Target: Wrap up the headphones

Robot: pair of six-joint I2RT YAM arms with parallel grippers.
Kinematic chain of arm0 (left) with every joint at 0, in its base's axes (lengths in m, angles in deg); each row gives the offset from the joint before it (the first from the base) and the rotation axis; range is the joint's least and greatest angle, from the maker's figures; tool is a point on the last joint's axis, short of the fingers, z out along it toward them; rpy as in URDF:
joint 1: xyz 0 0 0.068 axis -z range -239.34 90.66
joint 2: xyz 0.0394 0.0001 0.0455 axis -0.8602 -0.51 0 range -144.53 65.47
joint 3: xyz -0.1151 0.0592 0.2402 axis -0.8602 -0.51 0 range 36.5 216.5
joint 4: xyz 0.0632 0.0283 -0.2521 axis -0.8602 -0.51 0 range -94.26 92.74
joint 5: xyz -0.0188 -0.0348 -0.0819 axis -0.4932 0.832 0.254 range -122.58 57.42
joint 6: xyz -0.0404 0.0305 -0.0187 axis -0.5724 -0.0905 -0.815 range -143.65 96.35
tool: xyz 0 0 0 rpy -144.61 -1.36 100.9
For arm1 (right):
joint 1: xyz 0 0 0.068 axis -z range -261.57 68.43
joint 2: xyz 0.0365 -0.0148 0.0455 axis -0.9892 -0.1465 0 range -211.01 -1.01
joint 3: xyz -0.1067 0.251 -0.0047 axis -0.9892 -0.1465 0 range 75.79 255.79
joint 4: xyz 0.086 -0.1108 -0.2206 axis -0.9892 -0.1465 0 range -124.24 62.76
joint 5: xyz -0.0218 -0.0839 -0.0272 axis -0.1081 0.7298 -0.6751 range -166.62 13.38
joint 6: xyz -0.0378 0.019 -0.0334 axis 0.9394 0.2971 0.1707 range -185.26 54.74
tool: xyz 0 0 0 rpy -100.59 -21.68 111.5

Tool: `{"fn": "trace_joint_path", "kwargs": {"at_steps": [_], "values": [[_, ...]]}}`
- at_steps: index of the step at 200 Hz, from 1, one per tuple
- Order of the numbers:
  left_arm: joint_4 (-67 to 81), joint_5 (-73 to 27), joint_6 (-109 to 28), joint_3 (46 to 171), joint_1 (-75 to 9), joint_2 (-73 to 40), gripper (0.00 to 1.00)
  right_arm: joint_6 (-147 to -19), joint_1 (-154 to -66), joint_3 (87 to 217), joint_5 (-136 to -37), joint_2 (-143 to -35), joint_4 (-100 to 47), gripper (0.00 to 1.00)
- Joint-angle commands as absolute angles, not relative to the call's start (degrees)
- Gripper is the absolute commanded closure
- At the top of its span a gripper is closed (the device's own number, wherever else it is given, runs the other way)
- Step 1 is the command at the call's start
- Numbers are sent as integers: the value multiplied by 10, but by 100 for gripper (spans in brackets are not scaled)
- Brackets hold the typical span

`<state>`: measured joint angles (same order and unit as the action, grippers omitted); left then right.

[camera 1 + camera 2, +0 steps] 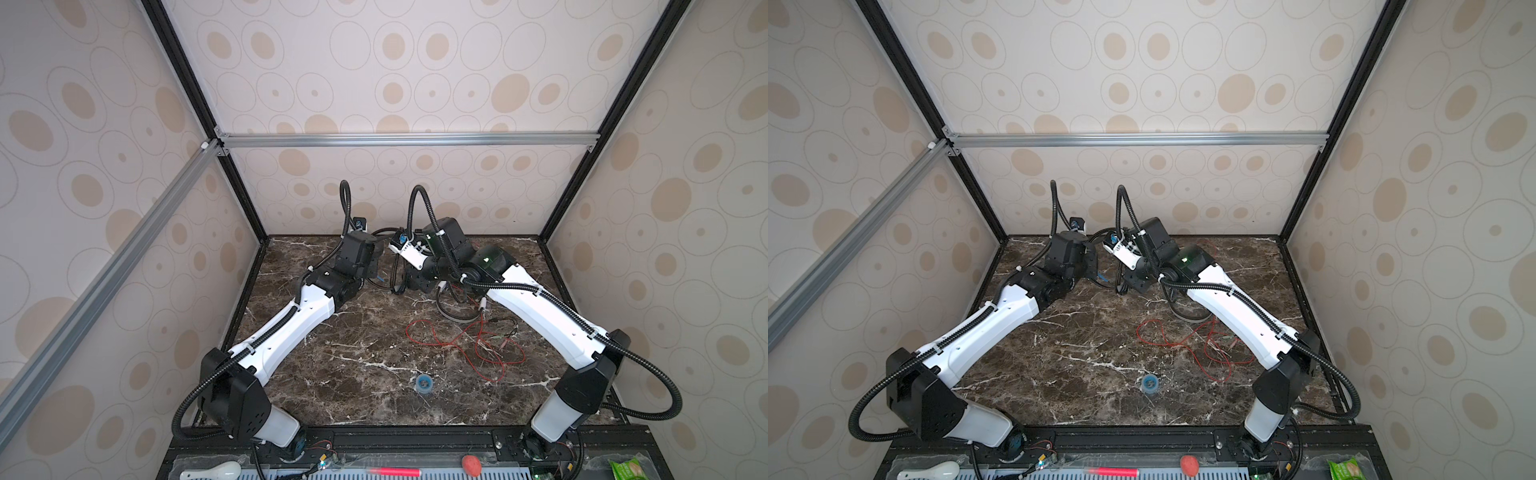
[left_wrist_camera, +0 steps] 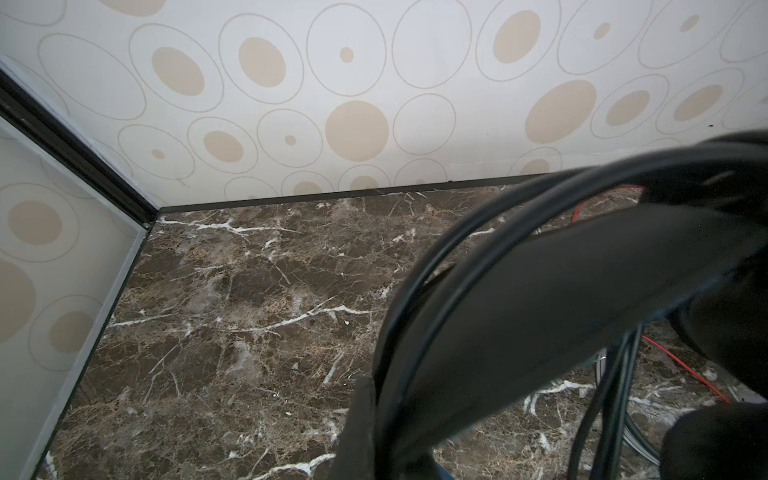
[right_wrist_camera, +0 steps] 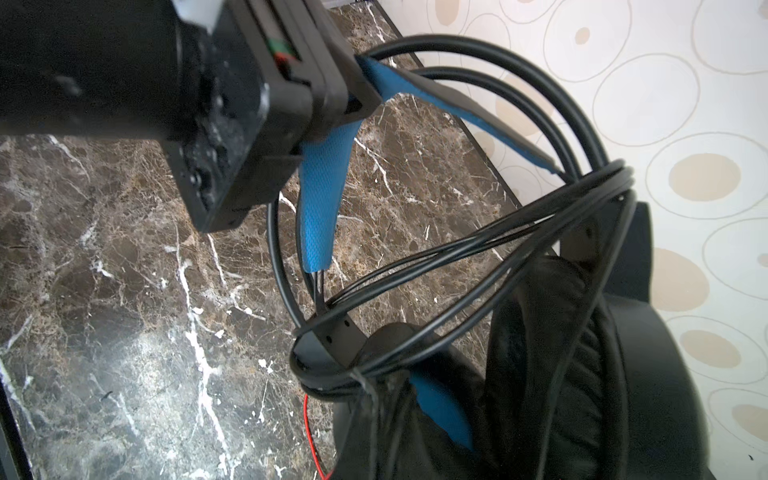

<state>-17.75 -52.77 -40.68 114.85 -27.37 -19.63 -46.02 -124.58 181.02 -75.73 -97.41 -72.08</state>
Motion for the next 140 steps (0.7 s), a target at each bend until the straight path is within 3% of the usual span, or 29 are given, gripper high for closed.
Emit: {"fn": "trace_joint_path", "kwargs": {"at_steps": [1,140], "values": [[-189,-486,-393,1184,-264,-205,100,-439,-1240,1839,-733,-980,-695,100],[-186,-419,-413,1188,-237,-224,100,-471,-1239,1845,-790,-982,-648,100]]}}
